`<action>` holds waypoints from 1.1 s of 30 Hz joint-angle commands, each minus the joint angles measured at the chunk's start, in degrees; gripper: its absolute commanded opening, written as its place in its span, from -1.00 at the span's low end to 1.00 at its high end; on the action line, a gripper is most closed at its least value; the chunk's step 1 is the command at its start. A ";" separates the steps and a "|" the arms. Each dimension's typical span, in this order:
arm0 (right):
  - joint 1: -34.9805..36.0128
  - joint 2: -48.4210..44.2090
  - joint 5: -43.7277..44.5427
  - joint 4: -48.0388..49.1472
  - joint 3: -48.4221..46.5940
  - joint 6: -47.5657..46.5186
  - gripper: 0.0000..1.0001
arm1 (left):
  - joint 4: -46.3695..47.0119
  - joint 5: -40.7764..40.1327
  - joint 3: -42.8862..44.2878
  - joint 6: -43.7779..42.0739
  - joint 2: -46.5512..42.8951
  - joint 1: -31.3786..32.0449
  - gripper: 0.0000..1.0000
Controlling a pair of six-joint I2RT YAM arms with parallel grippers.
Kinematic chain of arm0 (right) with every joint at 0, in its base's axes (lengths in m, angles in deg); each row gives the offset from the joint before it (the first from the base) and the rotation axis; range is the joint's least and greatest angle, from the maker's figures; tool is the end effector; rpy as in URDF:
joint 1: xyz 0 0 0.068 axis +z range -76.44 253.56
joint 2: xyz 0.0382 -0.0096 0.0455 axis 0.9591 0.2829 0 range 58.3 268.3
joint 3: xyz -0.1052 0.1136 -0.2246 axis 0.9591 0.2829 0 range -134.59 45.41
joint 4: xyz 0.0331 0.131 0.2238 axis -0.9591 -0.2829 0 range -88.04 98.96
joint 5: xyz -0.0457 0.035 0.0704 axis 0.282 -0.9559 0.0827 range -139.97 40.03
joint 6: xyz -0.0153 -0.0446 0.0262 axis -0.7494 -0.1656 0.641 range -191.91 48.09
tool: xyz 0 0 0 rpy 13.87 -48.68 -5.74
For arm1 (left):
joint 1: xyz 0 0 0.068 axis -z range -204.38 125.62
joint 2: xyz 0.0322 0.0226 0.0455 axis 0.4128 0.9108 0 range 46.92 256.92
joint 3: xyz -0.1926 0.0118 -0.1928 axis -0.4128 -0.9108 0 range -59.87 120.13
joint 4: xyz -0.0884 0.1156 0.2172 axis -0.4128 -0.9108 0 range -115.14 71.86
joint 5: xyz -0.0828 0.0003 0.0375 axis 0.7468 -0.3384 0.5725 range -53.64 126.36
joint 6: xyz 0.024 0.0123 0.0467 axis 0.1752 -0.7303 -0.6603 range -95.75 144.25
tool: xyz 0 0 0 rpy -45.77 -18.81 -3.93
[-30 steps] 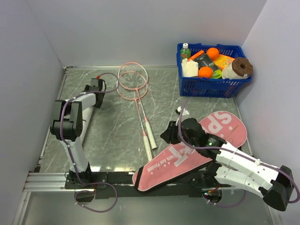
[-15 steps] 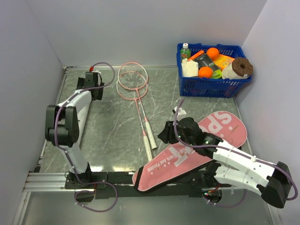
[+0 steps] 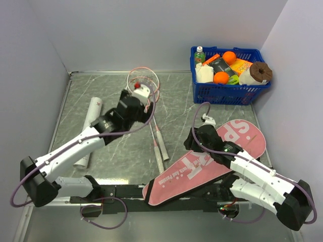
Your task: Pack up the badminton gear
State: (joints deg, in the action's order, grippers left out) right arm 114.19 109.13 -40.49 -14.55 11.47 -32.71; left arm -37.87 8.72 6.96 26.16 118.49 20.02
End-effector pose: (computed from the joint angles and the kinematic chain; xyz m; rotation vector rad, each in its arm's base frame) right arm 0.1467 0.1181 0.2336 0.0602 2.3235 0.5409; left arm 0.2128 -0.1853 0.3598 0.4131 1.9026 -0.0518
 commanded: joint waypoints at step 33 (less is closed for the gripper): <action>-3.27 16.41 6.87 -22.19 -9.65 25.22 0.32 | 1.18 5.05 -23.58 20.94 -12.42 27.32 0.93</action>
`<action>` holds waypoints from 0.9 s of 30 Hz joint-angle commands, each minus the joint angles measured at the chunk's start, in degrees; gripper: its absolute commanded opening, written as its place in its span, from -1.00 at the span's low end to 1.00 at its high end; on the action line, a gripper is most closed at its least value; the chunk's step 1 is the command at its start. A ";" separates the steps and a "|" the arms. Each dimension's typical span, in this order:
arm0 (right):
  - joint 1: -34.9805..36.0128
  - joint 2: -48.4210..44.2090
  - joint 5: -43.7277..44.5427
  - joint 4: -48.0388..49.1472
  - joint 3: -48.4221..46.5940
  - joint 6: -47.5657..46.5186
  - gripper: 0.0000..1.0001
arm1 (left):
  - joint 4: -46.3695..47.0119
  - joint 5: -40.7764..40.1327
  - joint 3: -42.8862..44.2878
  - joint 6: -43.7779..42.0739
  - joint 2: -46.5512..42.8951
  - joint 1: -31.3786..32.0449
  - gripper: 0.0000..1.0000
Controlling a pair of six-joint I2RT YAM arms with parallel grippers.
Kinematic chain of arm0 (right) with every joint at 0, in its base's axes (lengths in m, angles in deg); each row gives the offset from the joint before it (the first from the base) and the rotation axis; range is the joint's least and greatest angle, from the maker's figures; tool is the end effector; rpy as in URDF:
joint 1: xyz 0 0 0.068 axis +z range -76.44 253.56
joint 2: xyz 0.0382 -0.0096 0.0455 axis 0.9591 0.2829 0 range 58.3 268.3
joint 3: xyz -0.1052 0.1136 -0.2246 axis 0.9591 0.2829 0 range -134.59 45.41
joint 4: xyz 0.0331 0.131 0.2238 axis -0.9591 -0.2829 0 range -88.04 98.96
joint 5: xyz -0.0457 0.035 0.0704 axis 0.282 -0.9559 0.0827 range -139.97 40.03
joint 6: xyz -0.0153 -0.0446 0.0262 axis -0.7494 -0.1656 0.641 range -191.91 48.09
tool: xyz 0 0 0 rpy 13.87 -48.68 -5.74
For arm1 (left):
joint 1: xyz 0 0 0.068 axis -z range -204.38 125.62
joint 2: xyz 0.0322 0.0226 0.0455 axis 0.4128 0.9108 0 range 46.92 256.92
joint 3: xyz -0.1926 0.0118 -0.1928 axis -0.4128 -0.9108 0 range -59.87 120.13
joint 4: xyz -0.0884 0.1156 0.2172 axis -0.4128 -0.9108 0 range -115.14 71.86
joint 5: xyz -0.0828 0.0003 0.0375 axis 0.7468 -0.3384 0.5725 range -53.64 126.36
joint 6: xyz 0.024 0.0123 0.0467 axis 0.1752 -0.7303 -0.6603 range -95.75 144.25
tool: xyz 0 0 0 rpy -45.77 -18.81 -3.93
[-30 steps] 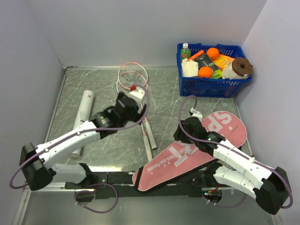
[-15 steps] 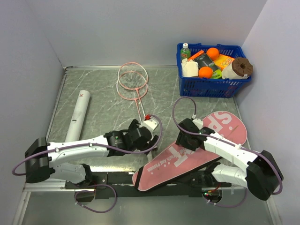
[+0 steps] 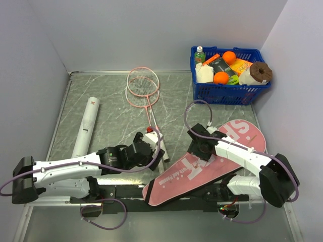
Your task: Pack up the badminton gear
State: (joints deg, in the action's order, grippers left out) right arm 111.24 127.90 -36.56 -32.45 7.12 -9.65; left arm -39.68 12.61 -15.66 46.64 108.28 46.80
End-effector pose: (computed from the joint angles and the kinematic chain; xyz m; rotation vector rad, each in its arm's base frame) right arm 0.1639 0.1162 0.1811 0.6377 2.6941 0.1127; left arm 0.0873 -0.2116 0.2636 0.7081 2.1008 -0.4545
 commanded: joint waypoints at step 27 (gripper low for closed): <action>-0.14 18.55 -3.04 3.26 -6.54 1.11 -0.41 | 2.12 -0.77 -2.19 1.34 -5.55 1.51 0.93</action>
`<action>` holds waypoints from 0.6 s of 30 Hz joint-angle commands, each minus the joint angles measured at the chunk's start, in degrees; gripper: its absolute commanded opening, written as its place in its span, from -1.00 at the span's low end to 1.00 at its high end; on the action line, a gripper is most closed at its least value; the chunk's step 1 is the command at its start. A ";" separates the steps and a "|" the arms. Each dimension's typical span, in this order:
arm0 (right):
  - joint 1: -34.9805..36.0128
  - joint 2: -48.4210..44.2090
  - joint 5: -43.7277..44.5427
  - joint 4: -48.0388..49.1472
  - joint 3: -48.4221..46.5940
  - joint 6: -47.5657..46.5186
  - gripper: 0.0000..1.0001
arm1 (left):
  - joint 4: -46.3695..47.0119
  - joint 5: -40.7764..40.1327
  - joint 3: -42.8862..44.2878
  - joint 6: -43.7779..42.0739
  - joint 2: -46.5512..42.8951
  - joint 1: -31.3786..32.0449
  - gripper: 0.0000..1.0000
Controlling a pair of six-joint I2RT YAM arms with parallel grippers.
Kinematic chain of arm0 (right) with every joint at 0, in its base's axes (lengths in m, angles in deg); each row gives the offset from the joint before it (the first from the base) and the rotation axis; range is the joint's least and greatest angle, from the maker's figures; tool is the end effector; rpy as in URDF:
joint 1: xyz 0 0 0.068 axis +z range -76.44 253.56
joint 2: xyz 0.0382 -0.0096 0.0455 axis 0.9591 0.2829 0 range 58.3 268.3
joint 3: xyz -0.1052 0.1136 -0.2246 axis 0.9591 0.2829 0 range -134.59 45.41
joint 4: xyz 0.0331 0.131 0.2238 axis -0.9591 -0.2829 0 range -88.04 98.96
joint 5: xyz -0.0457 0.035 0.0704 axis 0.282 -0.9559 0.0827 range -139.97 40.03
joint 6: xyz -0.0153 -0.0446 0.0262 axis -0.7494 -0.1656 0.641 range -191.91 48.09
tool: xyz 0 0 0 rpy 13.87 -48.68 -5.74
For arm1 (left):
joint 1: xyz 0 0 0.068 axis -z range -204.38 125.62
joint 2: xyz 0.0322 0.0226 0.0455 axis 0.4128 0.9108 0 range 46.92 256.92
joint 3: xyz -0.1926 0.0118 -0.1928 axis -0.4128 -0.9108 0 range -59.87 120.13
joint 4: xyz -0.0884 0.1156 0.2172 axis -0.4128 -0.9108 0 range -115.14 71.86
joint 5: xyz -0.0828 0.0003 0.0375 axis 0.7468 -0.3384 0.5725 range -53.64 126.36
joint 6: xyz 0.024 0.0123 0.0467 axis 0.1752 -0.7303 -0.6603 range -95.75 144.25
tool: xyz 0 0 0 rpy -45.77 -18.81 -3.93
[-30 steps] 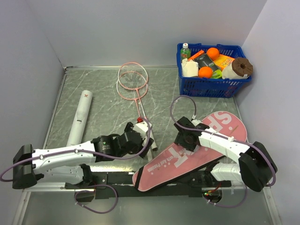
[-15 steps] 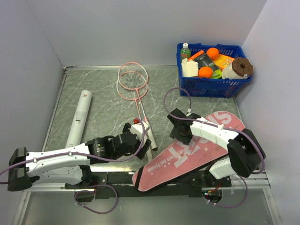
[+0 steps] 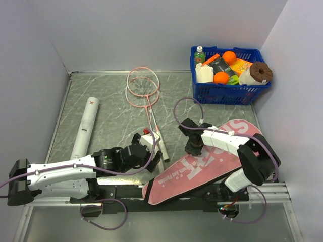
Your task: Pack up the badminton gear
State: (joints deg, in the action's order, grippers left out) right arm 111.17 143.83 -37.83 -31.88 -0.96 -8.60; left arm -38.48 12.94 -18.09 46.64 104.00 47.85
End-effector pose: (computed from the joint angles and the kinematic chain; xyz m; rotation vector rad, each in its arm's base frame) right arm 0.1996 0.1443 0.1612 0.6640 2.7901 -0.0007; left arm 0.0792 -0.2008 0.2661 0.7041 2.0629 -0.5135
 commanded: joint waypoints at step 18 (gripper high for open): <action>1.41 -14.23 -0.80 -0.20 1.99 -3.37 -1.00 | -2.95 -3.82 3.22 1.86 -1.09 0.64 0.93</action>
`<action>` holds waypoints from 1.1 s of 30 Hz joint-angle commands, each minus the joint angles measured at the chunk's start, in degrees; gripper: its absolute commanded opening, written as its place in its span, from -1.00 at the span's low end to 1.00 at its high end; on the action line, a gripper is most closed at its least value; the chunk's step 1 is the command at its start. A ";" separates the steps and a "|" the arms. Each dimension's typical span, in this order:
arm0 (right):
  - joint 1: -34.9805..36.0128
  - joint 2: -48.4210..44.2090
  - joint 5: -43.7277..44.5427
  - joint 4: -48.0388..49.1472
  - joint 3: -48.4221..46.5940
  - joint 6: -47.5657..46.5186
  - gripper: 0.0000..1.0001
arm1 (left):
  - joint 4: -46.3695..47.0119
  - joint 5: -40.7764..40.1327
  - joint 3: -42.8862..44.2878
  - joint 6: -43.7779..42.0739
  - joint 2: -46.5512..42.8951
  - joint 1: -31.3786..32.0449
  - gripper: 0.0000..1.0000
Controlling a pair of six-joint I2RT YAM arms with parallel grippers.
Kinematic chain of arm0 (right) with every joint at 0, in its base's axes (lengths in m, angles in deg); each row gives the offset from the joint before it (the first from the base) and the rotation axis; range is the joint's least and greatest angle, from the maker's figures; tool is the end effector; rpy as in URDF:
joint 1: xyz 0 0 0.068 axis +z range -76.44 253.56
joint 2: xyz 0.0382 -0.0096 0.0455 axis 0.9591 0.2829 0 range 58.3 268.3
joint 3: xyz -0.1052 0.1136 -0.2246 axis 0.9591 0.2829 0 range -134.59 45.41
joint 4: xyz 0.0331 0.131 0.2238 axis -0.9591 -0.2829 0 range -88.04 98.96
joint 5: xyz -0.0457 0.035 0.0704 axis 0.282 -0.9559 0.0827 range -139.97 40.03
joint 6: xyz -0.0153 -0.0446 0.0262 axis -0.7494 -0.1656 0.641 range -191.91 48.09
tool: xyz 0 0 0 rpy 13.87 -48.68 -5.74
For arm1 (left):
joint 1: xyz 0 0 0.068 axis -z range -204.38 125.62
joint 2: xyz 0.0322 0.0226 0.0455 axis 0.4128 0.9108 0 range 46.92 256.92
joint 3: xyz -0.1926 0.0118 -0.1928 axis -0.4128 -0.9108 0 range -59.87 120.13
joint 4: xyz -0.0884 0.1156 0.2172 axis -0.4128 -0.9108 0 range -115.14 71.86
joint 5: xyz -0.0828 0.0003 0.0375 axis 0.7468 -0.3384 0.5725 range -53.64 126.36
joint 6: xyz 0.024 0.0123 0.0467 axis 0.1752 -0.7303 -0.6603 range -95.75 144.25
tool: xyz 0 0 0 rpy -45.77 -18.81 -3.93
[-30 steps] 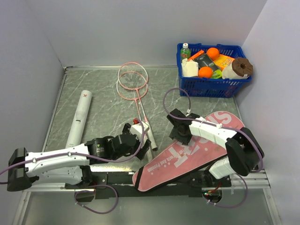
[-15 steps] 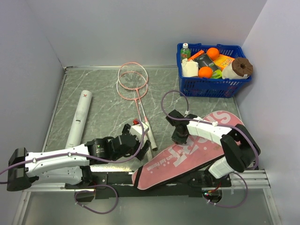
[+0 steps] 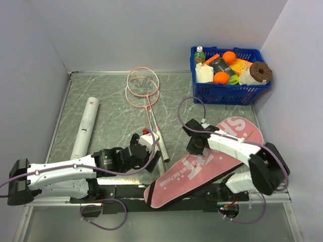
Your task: Pack up the badminton gear
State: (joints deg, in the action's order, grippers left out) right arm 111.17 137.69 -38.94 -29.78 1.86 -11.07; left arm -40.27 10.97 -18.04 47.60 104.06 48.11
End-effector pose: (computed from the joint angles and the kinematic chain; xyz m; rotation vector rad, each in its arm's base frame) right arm 0.1896 0.1375 0.1730 0.6039 2.7540 0.1112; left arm 0.0787 -0.1987 0.2639 0.6849 2.0804 -0.4692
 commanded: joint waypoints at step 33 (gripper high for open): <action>18.38 12.88 -9.97 -0.63 -41.25 -21.00 -1.00 | -13.47 -11.00 14.25 2.57 -13.20 0.46 0.93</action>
State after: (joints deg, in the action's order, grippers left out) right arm 129.94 148.12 -49.04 -31.36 -31.34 -23.95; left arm -53.49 1.72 -5.41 49.28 92.11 48.26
